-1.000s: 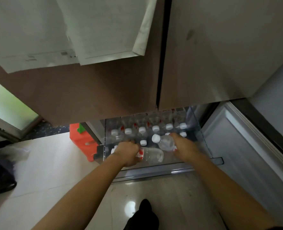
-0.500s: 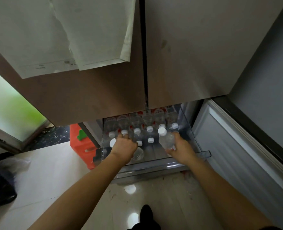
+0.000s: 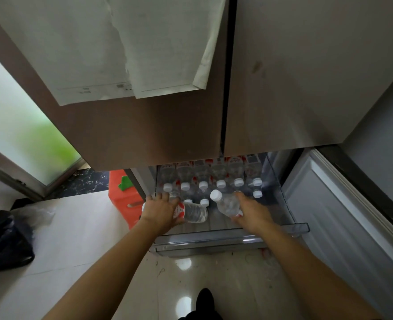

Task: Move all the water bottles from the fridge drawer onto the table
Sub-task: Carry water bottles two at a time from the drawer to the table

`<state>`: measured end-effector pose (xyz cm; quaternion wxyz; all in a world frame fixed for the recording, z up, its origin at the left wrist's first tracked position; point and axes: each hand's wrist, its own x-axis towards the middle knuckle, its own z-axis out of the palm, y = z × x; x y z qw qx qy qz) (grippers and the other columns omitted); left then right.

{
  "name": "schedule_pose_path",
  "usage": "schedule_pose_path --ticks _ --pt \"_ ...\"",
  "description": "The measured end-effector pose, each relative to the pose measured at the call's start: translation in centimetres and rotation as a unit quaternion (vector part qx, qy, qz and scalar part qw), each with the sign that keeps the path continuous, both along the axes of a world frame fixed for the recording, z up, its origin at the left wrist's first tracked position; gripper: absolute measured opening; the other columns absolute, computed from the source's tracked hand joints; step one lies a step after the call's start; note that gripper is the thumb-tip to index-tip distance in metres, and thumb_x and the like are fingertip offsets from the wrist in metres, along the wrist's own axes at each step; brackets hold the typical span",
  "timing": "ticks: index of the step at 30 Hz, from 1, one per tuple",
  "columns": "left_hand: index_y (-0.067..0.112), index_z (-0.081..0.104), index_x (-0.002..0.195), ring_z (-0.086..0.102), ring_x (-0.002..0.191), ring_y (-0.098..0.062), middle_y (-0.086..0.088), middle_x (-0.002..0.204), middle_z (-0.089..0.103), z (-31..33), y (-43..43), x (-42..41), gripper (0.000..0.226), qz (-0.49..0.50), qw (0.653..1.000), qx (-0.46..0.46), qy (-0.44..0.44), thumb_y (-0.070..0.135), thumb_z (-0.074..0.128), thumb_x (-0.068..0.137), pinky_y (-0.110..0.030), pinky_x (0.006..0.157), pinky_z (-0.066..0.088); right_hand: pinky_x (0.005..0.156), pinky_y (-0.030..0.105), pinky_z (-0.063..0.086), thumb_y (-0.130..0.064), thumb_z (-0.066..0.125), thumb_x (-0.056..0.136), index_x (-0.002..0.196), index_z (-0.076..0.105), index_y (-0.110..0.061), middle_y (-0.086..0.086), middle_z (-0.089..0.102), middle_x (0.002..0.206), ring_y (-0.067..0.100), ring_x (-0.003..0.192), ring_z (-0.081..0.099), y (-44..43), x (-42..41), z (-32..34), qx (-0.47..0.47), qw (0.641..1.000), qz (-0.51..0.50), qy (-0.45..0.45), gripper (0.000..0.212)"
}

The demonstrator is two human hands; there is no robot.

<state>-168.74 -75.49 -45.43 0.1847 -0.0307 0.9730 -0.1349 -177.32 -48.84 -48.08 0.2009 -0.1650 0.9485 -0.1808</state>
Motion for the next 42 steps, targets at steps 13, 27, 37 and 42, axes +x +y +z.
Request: schedule_pose_path --ticks 13,27,37,42 --pt "0.023 0.072 0.089 0.058 0.073 -0.009 0.007 0.083 0.064 2.8 -0.1 -2.0 0.039 0.13 0.891 0.354 0.254 0.052 0.083 0.066 -0.026 0.062 0.048 0.075 0.034 0.048 -0.048 0.067 0.087 0.137 0.039 -0.027 0.003 0.065 0.124 0.029 0.106 0.065 -1.2 -1.5 -0.3 -0.048 0.999 -0.021 0.016 0.061" --pt "0.037 0.044 0.117 0.061 0.102 -0.011 0.009 0.112 0.061 -3.8 5.2 -3.0 0.07 0.184 0.807 0.531 0.184 0.038 0.087 0.063 -0.039 0.089 0.055 0.086 0.017 0.046 -0.033 0.086 0.072 0.133 0.052 -0.026 -0.003 0.059 0.126 0.015 0.113 0.059 2.5 -1.1 -1.2 -0.191 0.979 -0.063 -0.021 0.07" --pt "0.035 0.026 0.123 0.053 0.104 0.001 0.015 0.114 0.05 2.2 6.4 2.1 0.078 0.212 0.718 0.549 0.372 0.027 0.086 0.073 -0.01 0.087 0.04 0.103 0.041 0.05 -0.037 0.085 0.074 0.129 0.041 -0.05 -0.012 0.053 0.132 0.011 0.121 0.054 0.6 1.4 4.2 -0.341 0.939 -0.034 -0.006 0.072" --pt "0.039 0.019 0.125 0.05 0.115 -0.014 0.001 0.125 0.046 8.3 7.8 9.3 0.081 0.244 0.65 0.494 0.523 0.036 0.084 0.075 -0.023 0.101 0.044 0.107 0.047 0.045 -0.029 0.085 0.076 0.133 0.026 -0.051 -0.027 0.049 0.13 0.015 0.127 0.05 -1.7 5.1 8.3 -0.417 0.908 0.045 0.004 0.085"
